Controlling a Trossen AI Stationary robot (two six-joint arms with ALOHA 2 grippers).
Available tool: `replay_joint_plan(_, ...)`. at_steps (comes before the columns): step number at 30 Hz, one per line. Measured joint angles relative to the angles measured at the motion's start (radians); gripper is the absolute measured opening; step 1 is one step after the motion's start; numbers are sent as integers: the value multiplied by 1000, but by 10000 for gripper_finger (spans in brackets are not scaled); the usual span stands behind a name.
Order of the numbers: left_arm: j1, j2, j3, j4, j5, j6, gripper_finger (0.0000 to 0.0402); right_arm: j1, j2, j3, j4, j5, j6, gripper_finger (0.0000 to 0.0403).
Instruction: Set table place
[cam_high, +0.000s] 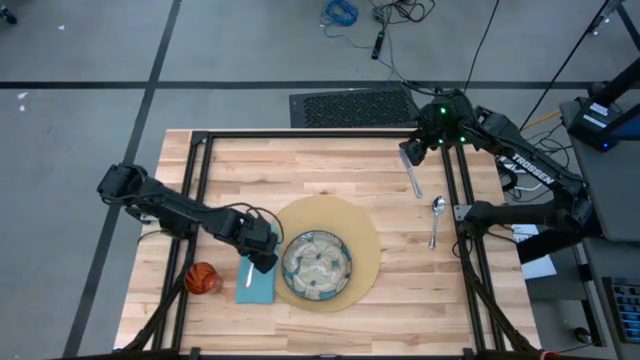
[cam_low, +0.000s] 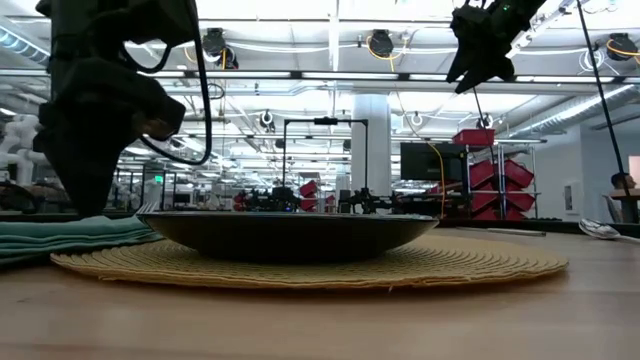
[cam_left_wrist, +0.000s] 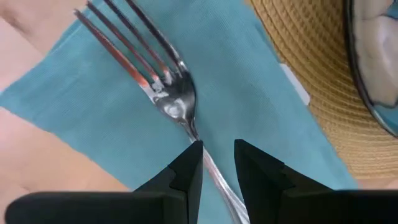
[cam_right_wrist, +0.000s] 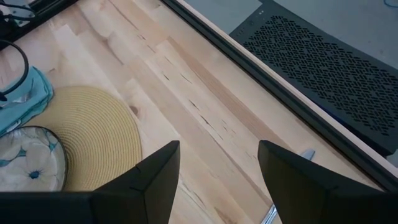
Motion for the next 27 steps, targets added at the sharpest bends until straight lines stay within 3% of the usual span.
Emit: replay_joint_plan(27, 12, 68, 0, 8, 45, -8, 77, 0, 0, 0, -6, 0, 0, 208)
